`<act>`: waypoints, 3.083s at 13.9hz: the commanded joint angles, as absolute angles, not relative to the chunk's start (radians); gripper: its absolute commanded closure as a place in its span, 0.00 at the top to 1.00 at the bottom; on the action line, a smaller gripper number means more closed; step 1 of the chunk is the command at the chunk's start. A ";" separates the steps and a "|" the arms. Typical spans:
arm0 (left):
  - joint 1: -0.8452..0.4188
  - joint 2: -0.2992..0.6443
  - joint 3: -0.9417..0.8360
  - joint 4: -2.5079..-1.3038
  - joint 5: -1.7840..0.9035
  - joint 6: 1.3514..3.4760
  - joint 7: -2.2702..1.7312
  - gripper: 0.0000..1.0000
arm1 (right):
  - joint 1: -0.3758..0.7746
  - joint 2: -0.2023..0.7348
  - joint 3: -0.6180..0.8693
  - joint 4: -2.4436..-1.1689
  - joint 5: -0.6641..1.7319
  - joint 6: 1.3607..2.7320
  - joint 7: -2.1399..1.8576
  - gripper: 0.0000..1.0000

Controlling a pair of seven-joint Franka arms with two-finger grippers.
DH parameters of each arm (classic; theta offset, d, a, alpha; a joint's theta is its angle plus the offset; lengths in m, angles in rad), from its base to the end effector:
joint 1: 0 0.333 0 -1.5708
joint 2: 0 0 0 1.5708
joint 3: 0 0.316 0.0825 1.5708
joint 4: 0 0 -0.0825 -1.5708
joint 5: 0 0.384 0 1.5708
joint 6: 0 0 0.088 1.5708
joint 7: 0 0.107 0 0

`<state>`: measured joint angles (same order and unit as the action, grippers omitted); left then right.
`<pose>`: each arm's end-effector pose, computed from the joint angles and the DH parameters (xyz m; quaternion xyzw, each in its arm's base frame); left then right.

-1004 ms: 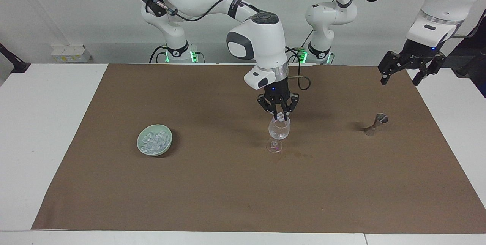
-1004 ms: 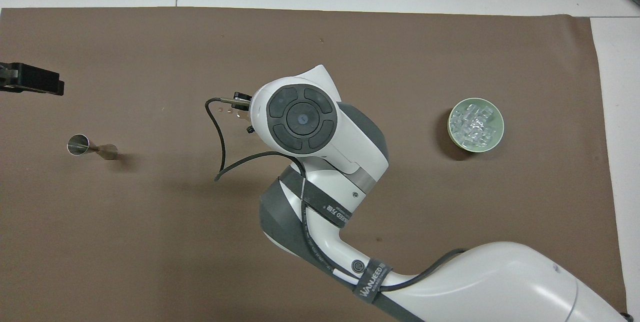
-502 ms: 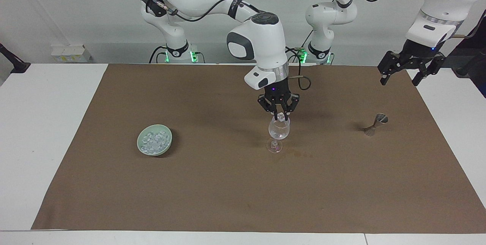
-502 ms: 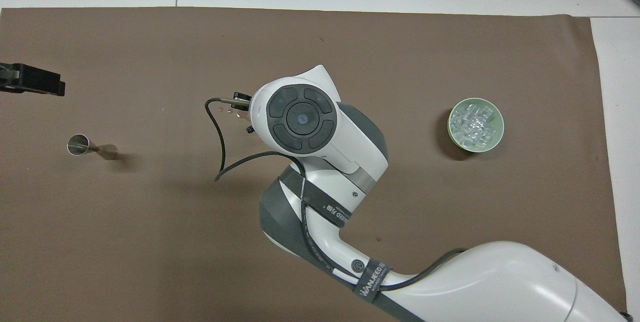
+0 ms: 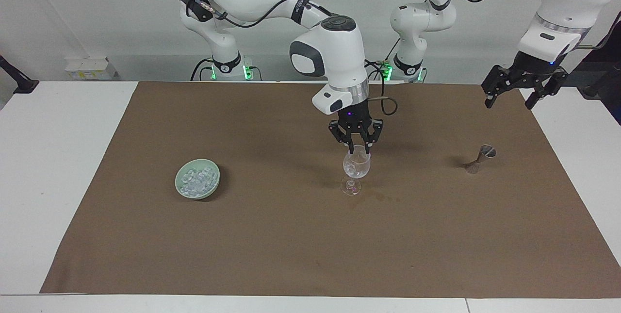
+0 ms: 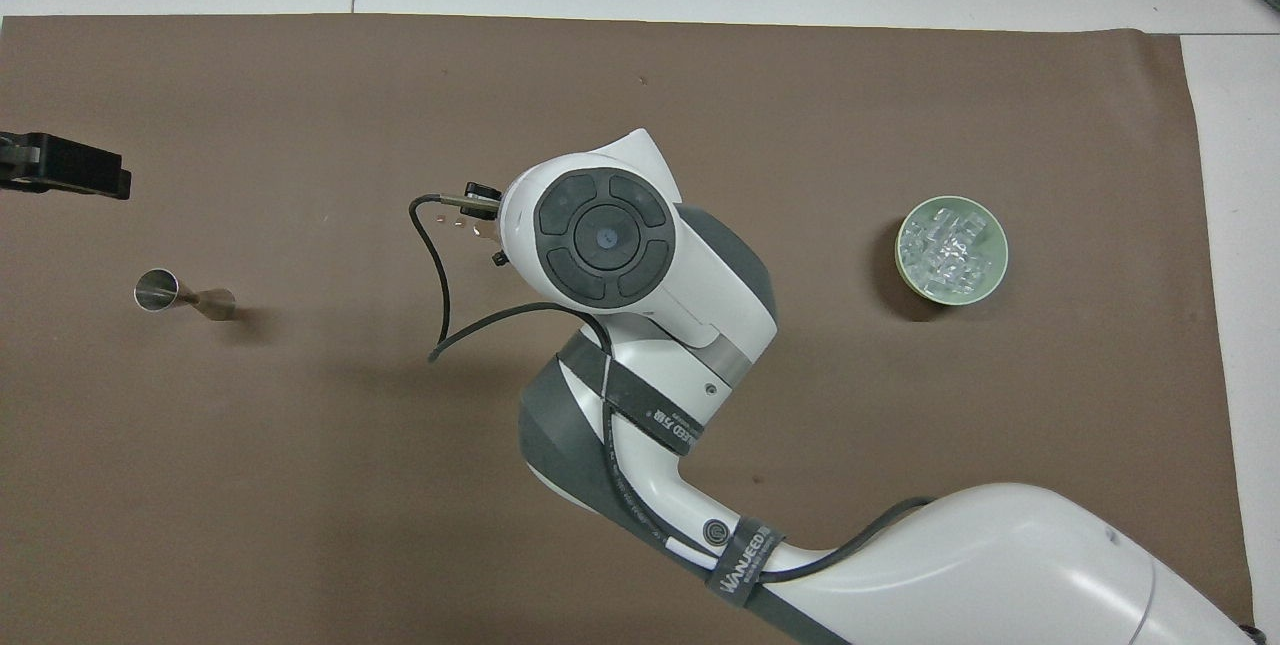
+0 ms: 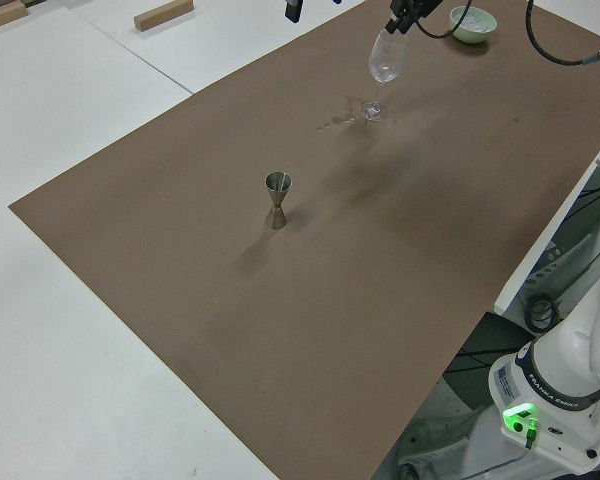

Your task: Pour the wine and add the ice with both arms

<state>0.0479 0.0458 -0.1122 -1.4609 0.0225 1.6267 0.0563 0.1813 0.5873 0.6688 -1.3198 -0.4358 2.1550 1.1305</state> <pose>0.5740 -0.0329 0.6563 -0.9964 0.0599 -0.0601 0.0085 0.5806 0.4529 0.4853 -0.9744 0.1257 -0.1301 0.1332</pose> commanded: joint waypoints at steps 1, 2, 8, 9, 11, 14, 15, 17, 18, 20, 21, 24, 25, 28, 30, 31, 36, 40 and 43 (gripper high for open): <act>0.055 0.038 -0.115 -1.471 0.031 1.609 0.055 1.00 | 0.175 0.611 0.689 -1.296 -0.468 2.175 1.160 0.58; 0.054 0.038 -0.115 -1.471 0.031 1.608 0.057 1.00 | 0.175 0.609 0.690 -1.289 -0.468 2.175 1.158 0.69; 0.055 0.038 -0.114 -1.471 0.031 1.606 0.064 1.00 | 0.147 0.549 0.649 -1.282 -0.511 2.152 1.135 1.00; 0.055 0.038 -0.115 -1.471 0.031 1.606 0.063 1.00 | 0.141 0.526 0.638 -1.284 -0.534 2.142 1.134 1.00; 0.054 0.038 -0.115 -1.471 0.031 1.606 0.061 1.00 | 0.124 0.486 0.605 -1.290 -0.532 2.088 1.074 1.00; 0.054 0.038 -0.114 -1.471 0.031 1.602 0.060 1.00 | 0.120 0.442 0.516 -1.292 -0.511 2.019 0.930 1.00; 0.054 0.038 -0.115 -1.471 0.031 1.601 0.060 1.00 | 0.117 0.436 0.499 -1.292 -0.508 2.002 0.913 1.00; 0.052 0.038 -0.115 -1.471 0.031 1.601 0.058 1.00 | 0.114 0.414 0.459 -1.292 -0.486 1.962 0.893 1.00; 0.049 0.038 -0.115 -1.471 0.031 1.601 0.055 1.00 | 0.114 0.399 0.428 -1.292 -0.456 1.951 0.875 1.00; 0.049 0.038 -0.114 -1.470 0.031 1.601 0.055 1.00 | 0.114 0.362 0.359 -1.293 -0.375 1.918 0.798 1.00; 0.049 0.038 -0.114 -1.468 0.032 1.601 0.055 1.00 | 0.112 0.344 0.324 -1.293 -0.326 1.898 0.752 1.00; 0.049 0.038 -0.114 -1.468 0.032 1.601 0.055 1.00 | 0.112 0.278 0.218 -1.319 -0.209 1.841 0.620 1.00; 0.049 0.038 -0.114 -1.468 0.032 1.603 0.054 1.00 | 0.112 0.258 0.189 -1.325 -0.187 1.815 0.579 1.00; 0.048 0.040 -0.114 -1.470 0.032 1.603 0.055 1.00 | 0.112 0.209 0.124 -1.325 -0.126 1.734 0.502 1.00; 0.046 0.041 -0.115 -1.470 0.032 1.603 0.054 1.00 | 0.083 0.180 0.109 -1.327 -0.095 1.678 0.427 1.00; 0.043 0.041 -0.115 -1.470 0.032 1.601 0.054 1.00 | 0.077 0.166 0.101 -1.338 -0.091 1.651 0.396 1.00; 0.043 0.040 -0.114 -1.470 0.035 1.601 0.057 1.00 | 0.077 0.097 0.000 -1.378 -0.026 1.563 0.302 1.00; 0.040 0.040 -0.114 -1.470 0.038 1.601 0.055 1.00 | 0.075 0.069 -0.070 -1.385 -0.025 1.493 0.195 1.00; 0.040 0.038 -0.115 -1.470 0.038 1.600 0.055 1.00 | 0.077 0.006 -0.126 -1.461 -0.008 1.483 0.123 1.00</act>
<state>0.0462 0.0466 -0.1172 -1.4609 0.0225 1.6105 0.0563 0.0840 0.0820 -0.1006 -1.3605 -0.0439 1.4767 0.1849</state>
